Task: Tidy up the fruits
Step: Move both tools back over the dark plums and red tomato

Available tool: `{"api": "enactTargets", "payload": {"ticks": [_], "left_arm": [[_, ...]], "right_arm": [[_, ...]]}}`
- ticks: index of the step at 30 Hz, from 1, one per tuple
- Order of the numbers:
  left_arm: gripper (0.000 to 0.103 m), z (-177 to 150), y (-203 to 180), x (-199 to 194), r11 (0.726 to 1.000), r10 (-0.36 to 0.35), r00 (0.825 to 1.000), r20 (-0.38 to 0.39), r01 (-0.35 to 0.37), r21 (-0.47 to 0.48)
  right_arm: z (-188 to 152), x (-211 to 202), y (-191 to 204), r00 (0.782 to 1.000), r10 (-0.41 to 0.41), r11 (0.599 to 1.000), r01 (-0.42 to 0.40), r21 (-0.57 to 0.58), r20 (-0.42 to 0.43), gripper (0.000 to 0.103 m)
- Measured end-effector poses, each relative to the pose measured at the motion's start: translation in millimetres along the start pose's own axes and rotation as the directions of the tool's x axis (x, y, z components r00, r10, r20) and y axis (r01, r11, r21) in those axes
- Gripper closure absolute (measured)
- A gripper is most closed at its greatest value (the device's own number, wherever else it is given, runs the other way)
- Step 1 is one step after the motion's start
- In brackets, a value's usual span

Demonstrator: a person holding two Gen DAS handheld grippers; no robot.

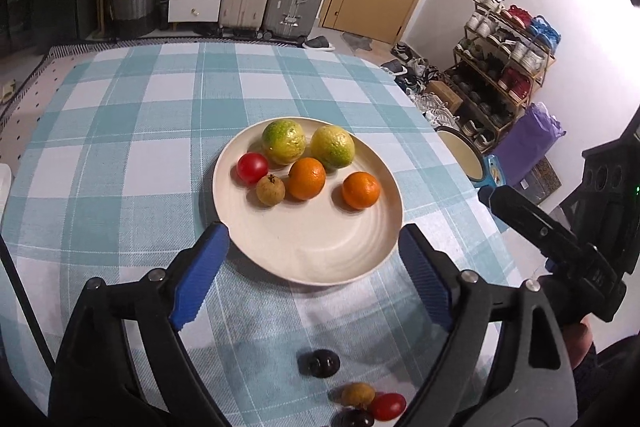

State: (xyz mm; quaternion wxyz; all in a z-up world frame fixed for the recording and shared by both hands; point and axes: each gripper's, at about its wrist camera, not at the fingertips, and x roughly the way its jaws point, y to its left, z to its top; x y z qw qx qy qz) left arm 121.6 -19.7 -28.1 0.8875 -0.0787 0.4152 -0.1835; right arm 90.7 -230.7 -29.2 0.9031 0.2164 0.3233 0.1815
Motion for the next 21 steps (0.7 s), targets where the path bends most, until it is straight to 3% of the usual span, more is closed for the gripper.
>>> {"api": "enactTargets", "payload": {"ticks": [5,14,21], "left_arm": [[0.005,-13,2,-15,1.000,0.005,1.000,0.020,-0.004,-0.018],[0.001,-42,8,-34,0.999,0.005,1.000,0.005,-0.005,-0.035],[0.001,-72,-5,-46,1.000,-0.019,1.000,-0.011,0.019,0.008]], "right_arm": [[-8,-13,11,1.000,0.009,0.999,-0.009,-0.045,0.003,0.003],[-25,-38,29,1.000,0.002,0.993,0.001,-0.118,0.024,0.000],[-39,-55,41,0.999,-0.001,0.983,0.007,-0.181,0.037,0.000]]}}
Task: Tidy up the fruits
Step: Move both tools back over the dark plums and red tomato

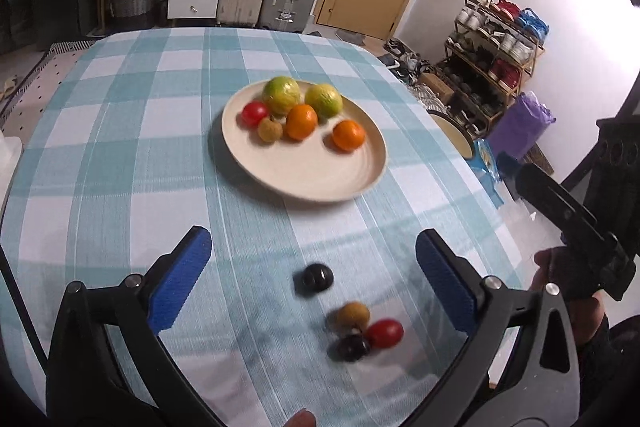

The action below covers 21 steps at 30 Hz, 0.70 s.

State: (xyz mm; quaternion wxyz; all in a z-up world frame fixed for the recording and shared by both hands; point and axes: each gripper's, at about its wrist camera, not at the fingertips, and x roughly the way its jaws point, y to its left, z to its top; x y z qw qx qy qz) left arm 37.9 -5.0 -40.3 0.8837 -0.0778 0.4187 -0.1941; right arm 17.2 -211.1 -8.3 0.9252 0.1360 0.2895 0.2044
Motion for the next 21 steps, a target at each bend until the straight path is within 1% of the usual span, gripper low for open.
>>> {"api": "enactTargets", "payload": {"ticks": [3,7,13,16,17,21], "left_arm": [[0.001,-13,-2,-3,1.000,0.004,1.000,-0.018,-0.004,0.001],[0.001,-32,-2,-3,1.000,0.007,0.999,-0.045,-0.007,0.011],[0.001,-52,-4,3,0.999,0.018,0.996,-0.092,-0.014,0.046],[0.001,-61,-8,6,0.997,0.031,0.994,-0.106,-0.023,0.076],[0.001,-65,-9,8,0.996,0.029,0.993,-0.115,-0.020,0.082],[0.001,-75,-11,15,0.997,0.021,0.989,-0.145,-0.009,0.081]], "right_arm": [[-8,-1,3,1.000,-0.020,1.000,0.019,-0.017,-0.022,0.000],[-25,1,7,0.995,-0.021,0.999,0.019,-0.027,-0.093,0.000],[-50,-1,11,0.991,-0.032,0.999,0.027,-0.038,-0.131,0.000],[-62,1,11,0.983,-0.097,0.995,0.090,-0.050,-0.155,0.000],[-67,2,11,0.981,-0.105,0.994,0.098,-0.051,-0.165,0.000],[-77,-1,10,0.981,-0.075,0.997,0.071,-0.031,-0.179,0.000]]}}
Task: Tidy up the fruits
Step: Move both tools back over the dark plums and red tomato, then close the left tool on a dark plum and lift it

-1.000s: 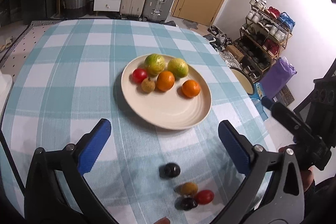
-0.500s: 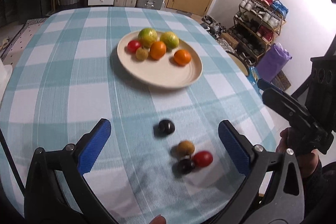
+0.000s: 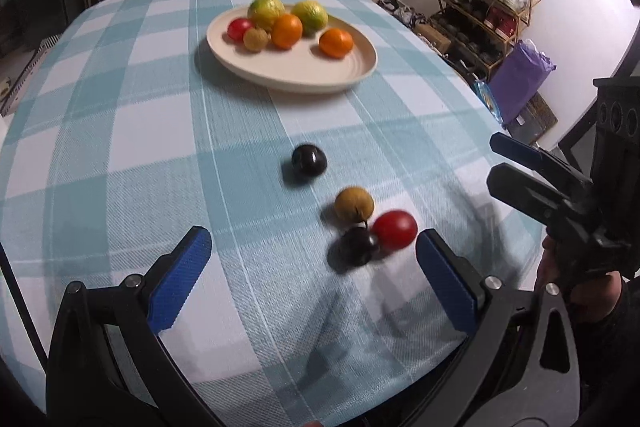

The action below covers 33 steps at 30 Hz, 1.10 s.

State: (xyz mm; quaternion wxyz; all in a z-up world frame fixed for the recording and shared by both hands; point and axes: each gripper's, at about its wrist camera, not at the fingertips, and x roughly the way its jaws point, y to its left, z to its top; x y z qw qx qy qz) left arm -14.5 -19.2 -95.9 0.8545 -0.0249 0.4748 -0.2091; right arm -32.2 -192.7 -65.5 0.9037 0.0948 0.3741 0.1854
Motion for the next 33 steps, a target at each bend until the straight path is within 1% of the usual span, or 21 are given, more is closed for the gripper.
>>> {"api": "enactTargets", "payload": {"ticks": [3,6,8,11,14,17,19,21,25,29,31,32,33], "left_arm": [[0.001,-5,-2,4,1.000,0.000,1.000,-0.013,0.000,0.003],[0.001,-8,-3,6,1.000,0.019,1.000,-0.011,-0.018,0.017],[0.002,-10,-6,5,0.998,0.055,0.998,0.015,-0.055,0.043],[0.002,-11,-13,3,0.994,0.070,0.997,0.044,-0.073,0.086],[0.004,-13,-19,3,0.989,0.076,0.996,0.049,-0.081,0.121],[0.010,-14,-26,6,0.983,0.084,0.995,0.053,-0.091,0.162],[0.020,-15,-27,8,0.980,0.091,0.995,0.050,-0.098,0.173],[0.025,-14,-27,11,0.979,0.090,0.995,0.043,-0.097,0.182],[0.039,-14,-28,14,0.980,0.059,0.998,0.031,-0.064,0.190],[0.045,-15,-30,18,0.978,0.042,0.999,0.012,-0.044,0.205],[0.053,-15,-31,19,0.977,0.029,1.000,0.007,-0.030,0.212],[0.054,-15,-32,19,0.976,0.025,1.000,0.005,-0.025,0.215],[0.058,-15,-32,20,0.975,0.018,1.000,0.003,-0.018,0.219]], "right_arm": [[-5,-1,1,1.000,-0.001,1.000,0.001,-0.004,-0.003,0.000],[-9,-2,2,1.000,0.002,1.000,-0.002,-0.003,-0.005,0.000],[-11,-1,2,1.000,0.002,1.000,-0.002,0.001,-0.009,0.000],[-12,0,1,1.000,-0.004,1.000,0.004,0.007,-0.013,0.000],[-13,1,0,1.000,-0.003,1.000,0.003,0.013,-0.015,0.000],[-13,1,0,1.000,-0.002,1.000,0.002,0.013,-0.013,0.000],[-13,1,0,1.000,-0.005,1.000,0.005,0.011,-0.011,0.000],[-14,2,-1,1.000,-0.006,1.000,0.006,0.014,-0.012,0.000],[-15,1,-2,1.000,-0.017,1.000,0.017,0.014,-0.016,0.000],[-16,0,-5,1.000,-0.026,0.999,0.026,0.025,-0.018,0.000],[-16,2,-6,0.999,-0.025,0.999,0.026,0.032,-0.024,0.000],[-16,3,-6,0.999,-0.024,0.999,0.025,0.037,-0.030,0.000],[-16,4,-6,0.999,-0.022,0.999,0.023,0.039,-0.033,0.000]]}}
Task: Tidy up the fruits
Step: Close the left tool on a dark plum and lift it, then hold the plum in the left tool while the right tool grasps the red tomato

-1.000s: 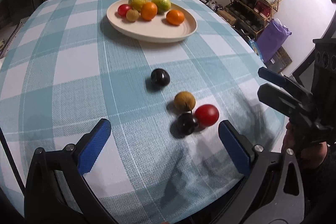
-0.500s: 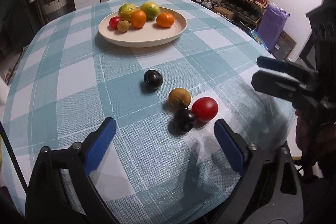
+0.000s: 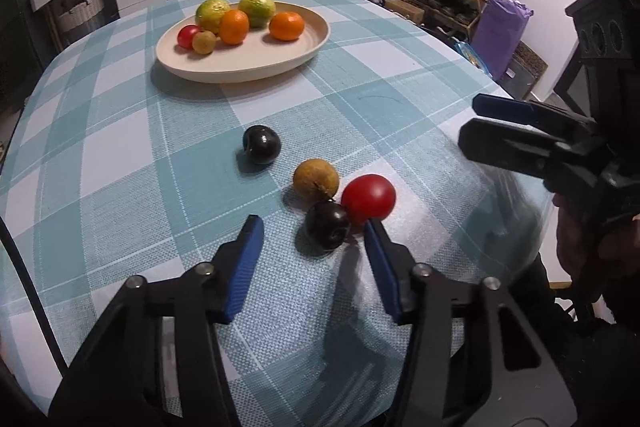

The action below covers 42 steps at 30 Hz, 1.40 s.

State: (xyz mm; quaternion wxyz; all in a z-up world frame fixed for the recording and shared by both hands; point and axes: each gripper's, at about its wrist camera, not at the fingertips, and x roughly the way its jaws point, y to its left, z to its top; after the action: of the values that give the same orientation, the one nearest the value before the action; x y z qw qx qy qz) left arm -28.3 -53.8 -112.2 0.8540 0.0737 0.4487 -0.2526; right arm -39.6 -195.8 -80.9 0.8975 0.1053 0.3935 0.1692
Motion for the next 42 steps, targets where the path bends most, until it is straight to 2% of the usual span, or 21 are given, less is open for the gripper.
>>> {"api": "enactTargets", "payload": {"ticks": [4,10,16,23,29,34,39,42], "left_arm": [[0.071,-1,0,6,1.000,-0.016,1.000,-0.024,0.016,0.002],[0.082,-1,4,4,0.998,-0.057,0.998,-0.013,0.057,-0.011],[0.082,-1,5,2,0.999,-0.052,0.999,-0.001,0.052,-0.016],[0.083,1,13,-6,0.994,-0.085,0.996,0.021,0.086,-0.066],[0.083,3,24,-18,0.994,-0.057,0.997,0.050,0.062,-0.096],[0.083,2,41,-31,0.985,-0.042,0.997,0.069,0.053,-0.166],[0.083,-2,63,-36,0.965,-0.011,0.998,0.069,0.028,-0.261],[0.083,-5,70,-39,0.958,-0.004,0.997,0.075,0.025,-0.286]], "right_arm": [[-1,1,2,1.000,-0.002,1.000,0.002,-0.005,-0.003,0.000],[-1,2,1,1.000,-0.009,1.000,0.009,0.005,-0.011,0.000],[-1,3,1,1.000,-0.003,1.000,0.004,0.012,-0.017,0.000],[-2,4,2,1.000,-0.001,1.000,0.001,0.014,-0.021,0.000],[0,4,8,1.000,0.008,1.000,-0.008,-0.009,-0.025,0.000],[0,9,15,0.997,0.054,0.998,-0.055,-0.016,-0.057,0.000],[-1,15,28,0.996,0.058,0.997,-0.062,-0.055,-0.071,0.000],[-1,23,36,0.994,0.059,0.995,-0.065,-0.078,-0.087,0.000]]}}
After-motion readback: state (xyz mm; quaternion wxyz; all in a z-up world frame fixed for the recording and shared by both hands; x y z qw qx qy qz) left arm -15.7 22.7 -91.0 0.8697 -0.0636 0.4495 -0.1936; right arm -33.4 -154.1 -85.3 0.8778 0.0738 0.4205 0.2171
